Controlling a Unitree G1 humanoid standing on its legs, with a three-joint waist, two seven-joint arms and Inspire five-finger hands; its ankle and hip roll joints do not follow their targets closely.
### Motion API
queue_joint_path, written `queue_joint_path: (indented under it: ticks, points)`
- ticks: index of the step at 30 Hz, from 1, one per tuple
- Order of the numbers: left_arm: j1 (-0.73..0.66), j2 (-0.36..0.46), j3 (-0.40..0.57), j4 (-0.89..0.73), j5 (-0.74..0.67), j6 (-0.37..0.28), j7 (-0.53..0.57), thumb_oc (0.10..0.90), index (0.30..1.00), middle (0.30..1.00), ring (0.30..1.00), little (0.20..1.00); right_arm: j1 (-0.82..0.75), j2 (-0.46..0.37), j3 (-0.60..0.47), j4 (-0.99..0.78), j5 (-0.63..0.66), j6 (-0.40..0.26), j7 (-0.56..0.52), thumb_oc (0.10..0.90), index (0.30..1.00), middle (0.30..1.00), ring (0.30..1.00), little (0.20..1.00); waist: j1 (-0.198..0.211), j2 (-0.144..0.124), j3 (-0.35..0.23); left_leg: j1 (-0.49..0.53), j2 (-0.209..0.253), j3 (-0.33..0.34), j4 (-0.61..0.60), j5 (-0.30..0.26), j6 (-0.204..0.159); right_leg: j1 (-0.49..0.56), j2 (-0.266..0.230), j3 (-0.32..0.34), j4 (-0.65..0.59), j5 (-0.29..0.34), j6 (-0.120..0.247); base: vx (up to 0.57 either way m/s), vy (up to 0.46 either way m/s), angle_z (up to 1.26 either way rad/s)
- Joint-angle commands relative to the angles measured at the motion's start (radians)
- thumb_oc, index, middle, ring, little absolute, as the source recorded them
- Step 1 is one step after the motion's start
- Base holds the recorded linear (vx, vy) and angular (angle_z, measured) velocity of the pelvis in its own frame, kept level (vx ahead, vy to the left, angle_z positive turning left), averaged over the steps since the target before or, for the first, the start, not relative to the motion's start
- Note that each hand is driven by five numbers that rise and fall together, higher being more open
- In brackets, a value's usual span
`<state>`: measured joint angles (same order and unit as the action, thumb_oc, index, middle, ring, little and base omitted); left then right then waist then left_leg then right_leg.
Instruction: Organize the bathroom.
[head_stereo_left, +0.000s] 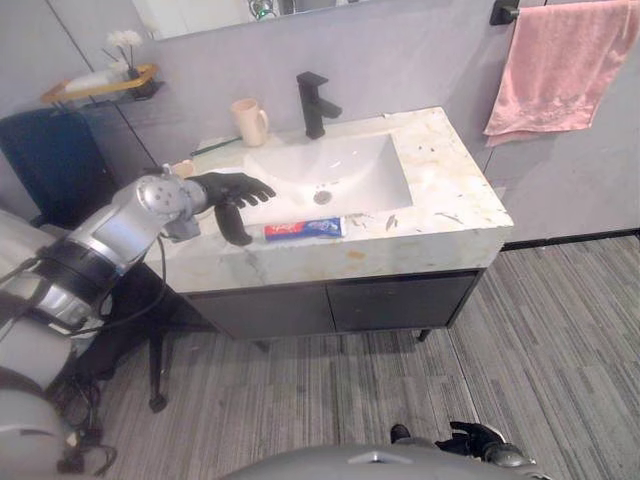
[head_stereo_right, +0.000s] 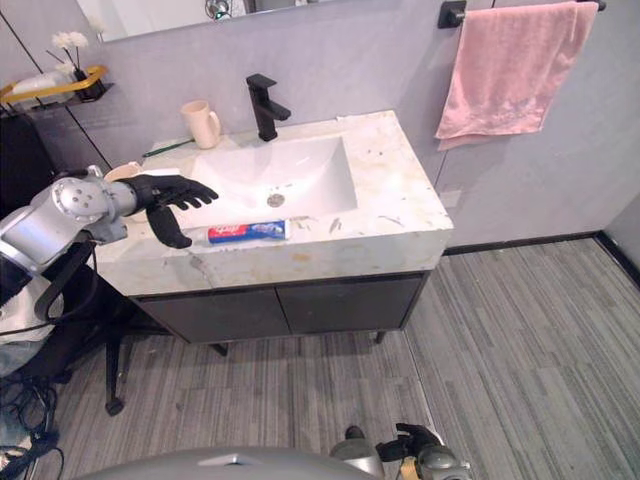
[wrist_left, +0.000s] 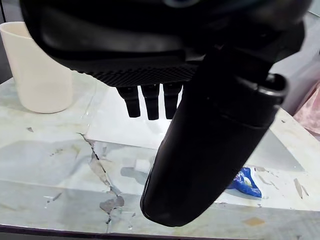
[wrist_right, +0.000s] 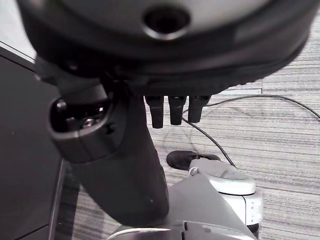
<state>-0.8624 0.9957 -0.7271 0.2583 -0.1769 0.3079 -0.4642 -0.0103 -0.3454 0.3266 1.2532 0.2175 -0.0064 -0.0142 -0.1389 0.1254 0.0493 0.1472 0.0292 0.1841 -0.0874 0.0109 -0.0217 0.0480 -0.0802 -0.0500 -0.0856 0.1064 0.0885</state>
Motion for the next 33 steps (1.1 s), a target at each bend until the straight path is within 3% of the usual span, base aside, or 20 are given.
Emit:
queue_joint_path:
  ticks: [1, 2, 4, 11, 22, 33]
  points:
    - [-0.19, 0.09, 0.137, 0.007, -0.037, -0.005, 0.047, 0.8, 0.9, 0.9, 0.9, 0.9, 0.016, 0.008, 0.039, 0.032, 0.036, -0.007, 0.0, 0.8, 0.9, 0.9, 0.9, 0.9, 0.002, -0.032, -0.028, 0.002, -0.026, -0.051, 0.048, -0.101, 0.037, 0.043, 0.035, 0.018, 0.042, -0.124, 0.014, 0.0, 0.0, 0.0]
    - [-0.162, 0.073, 0.162, -0.018, -0.024, 0.019, 0.068, 0.8, 0.9, 0.9, 0.9, 0.9, 0.014, 0.008, 0.035, 0.031, 0.035, -0.004, 0.002, 0.8, 0.9, 0.9, 0.9, 0.9, 0.004, -0.032, -0.026, 0.002, -0.026, -0.053, 0.049, -0.102, 0.037, 0.044, 0.035, 0.016, 0.042, -0.125, 0.012, 0.0, 0.0, 0.0]
    - [-0.141, 0.059, 0.167, -0.008, -0.069, 0.019, 0.071, 0.8, 0.9, 0.9, 0.9, 0.9, 0.014, 0.012, 0.038, 0.033, 0.038, -0.006, 0.0, 0.8, 0.9, 0.9, 0.9, 0.9, 0.004, -0.033, -0.027, 0.003, -0.027, -0.052, 0.047, -0.102, 0.039, 0.045, 0.035, 0.015, 0.04, -0.126, 0.013, 0.0, 0.0, 0.0]
    - [-0.077, 0.025, 0.218, -0.028, -0.026, 0.008, 0.122, 0.8, 0.9, 0.9, 0.9, 0.9, 0.019, 0.016, 0.041, 0.03, 0.04, -0.007, -0.005, 0.8, 0.9, 0.9, 0.9, 0.9, 0.006, -0.038, -0.024, -0.002, -0.027, -0.052, 0.054, -0.102, 0.038, 0.045, 0.035, 0.015, 0.04, -0.125, 0.011, 0.0, 0.0, 0.0]
    - [-0.076, -0.007, 0.212, 0.006, 0.085, 0.002, 0.182, 0.8, 0.9, 0.9, 0.9, 0.9, 0.026, 0.019, 0.045, 0.025, 0.033, -0.011, -0.002, 0.8, 0.9, 0.9, 0.9, 0.9, -0.005, -0.041, -0.026, 0.001, -0.027, -0.046, 0.05, -0.103, 0.039, 0.042, 0.039, 0.022, 0.039, -0.125, 0.011, 0.0, 0.0, 0.0]
    - [-0.028, -0.048, 0.192, -0.035, 0.074, 0.065, 0.099, 0.8, 0.9, 0.9, 0.9, 0.9, 0.015, 0.018, 0.046, 0.024, 0.031, -0.006, -0.003, 0.8, 0.9, 0.9, 0.9, 0.9, -0.002, -0.042, -0.022, 0.0, -0.026, -0.045, 0.052, -0.102, 0.04, 0.044, 0.038, 0.018, 0.037, -0.125, 0.008, 0.0, 0.0, 0.0]
